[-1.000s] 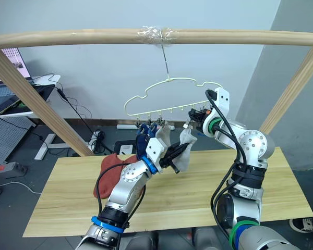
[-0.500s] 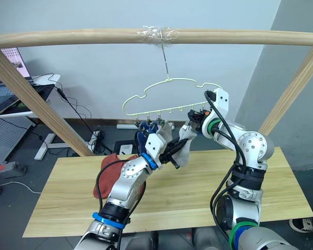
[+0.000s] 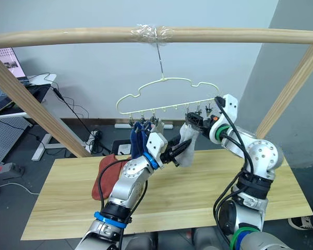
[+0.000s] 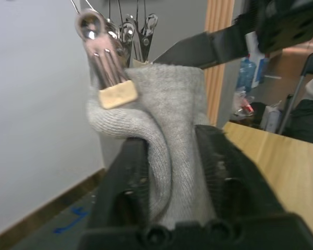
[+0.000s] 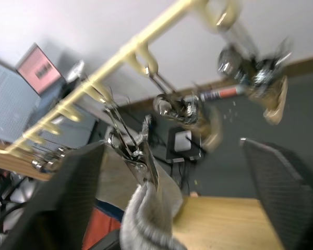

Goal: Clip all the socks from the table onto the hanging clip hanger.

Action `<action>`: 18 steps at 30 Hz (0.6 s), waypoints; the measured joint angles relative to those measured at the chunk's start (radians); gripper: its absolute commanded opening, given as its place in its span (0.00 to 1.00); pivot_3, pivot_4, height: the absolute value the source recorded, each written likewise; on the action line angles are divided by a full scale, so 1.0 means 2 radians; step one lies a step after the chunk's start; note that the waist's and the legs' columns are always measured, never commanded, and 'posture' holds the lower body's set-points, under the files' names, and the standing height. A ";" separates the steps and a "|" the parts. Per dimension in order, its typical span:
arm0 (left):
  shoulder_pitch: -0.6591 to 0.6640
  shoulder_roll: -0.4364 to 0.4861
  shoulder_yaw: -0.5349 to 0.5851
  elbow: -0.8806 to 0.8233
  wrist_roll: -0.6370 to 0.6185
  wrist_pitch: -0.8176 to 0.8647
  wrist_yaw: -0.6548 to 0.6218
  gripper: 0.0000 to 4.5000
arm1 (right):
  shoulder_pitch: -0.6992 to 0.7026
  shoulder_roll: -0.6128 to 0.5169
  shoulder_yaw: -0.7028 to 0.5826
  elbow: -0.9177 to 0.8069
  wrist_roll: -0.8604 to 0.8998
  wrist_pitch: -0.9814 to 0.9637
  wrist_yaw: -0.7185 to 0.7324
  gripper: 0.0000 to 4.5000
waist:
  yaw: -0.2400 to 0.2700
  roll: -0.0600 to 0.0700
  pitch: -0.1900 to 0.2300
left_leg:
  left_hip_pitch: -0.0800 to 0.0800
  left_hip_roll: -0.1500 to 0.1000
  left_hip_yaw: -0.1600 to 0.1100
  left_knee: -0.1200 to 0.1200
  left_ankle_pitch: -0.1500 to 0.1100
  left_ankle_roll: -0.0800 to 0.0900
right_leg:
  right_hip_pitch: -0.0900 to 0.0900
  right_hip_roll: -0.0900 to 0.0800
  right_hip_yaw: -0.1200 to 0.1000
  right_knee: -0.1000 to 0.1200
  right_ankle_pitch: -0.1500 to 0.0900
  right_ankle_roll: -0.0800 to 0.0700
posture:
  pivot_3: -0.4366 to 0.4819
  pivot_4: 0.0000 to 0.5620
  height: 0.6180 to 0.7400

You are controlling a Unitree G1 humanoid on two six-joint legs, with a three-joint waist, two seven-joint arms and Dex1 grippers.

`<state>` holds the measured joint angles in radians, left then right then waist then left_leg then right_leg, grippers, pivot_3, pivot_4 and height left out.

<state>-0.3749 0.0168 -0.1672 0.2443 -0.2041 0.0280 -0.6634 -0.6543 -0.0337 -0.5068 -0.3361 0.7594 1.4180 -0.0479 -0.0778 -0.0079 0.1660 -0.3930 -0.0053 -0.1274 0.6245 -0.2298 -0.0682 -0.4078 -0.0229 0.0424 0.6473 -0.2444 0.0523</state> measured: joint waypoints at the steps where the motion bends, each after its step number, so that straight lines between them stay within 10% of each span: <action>1: -0.001 0.000 0.000 0.000 -0.006 0.012 -0.002 0.60 | 0.013 -0.002 -0.005 -0.023 0.009 0.006 0.002 1.00 | -0.002 0.000 0.000 | 0.000 0.000 0.000 0.000 0.000 0.000 | 0.000 0.000 0.000 0.000 0.000 0.000 | 0.33 0.21 1.00; 7: 0.005 0.023 0.002 -0.002 -0.020 0.054 -0.020 1.00 | 0.102 -0.046 0.068 -0.112 -0.004 -0.048 0.029 1.00 | -0.014 0.000 0.000 | 0.001 0.000 0.001 0.000 0.000 0.000 | 0.000 0.000 0.000 0.000 0.000 0.000 | 0.33 0.21 1.00; 11: 0.027 0.060 0.005 -0.030 -0.028 0.073 -0.037 1.00 | 0.157 -0.079 0.161 -0.125 -0.075 -0.149 0.045 1.00 | -0.021 0.000 0.000 | 0.001 0.001 0.001 0.000 0.000 0.000 | 0.000 0.001 0.001 0.000 0.000 0.000 | 0.35 0.21 1.00; 18: 0.074 0.153 0.039 -0.154 -0.052 0.135 -0.049 1.00 | 0.193 -0.091 0.288 -0.076 -0.218 -0.345 0.055 0.56 | -0.018 0.000 0.000 | 0.001 0.001 0.001 0.000 0.000 0.000 | 0.000 0.001 0.001 0.000 0.000 0.000 | 0.39 0.20 1.00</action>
<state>-0.2263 0.3222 -0.0891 -0.0635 -0.3082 0.2985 -0.7618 -0.2684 -0.2157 0.0694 -0.4888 0.3234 0.7284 0.0621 -0.1143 -0.0074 0.1659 -0.3909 -0.0036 -0.1249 0.6244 -0.2301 -0.0684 -0.4085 -0.0217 0.0448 0.6477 -0.2443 0.0528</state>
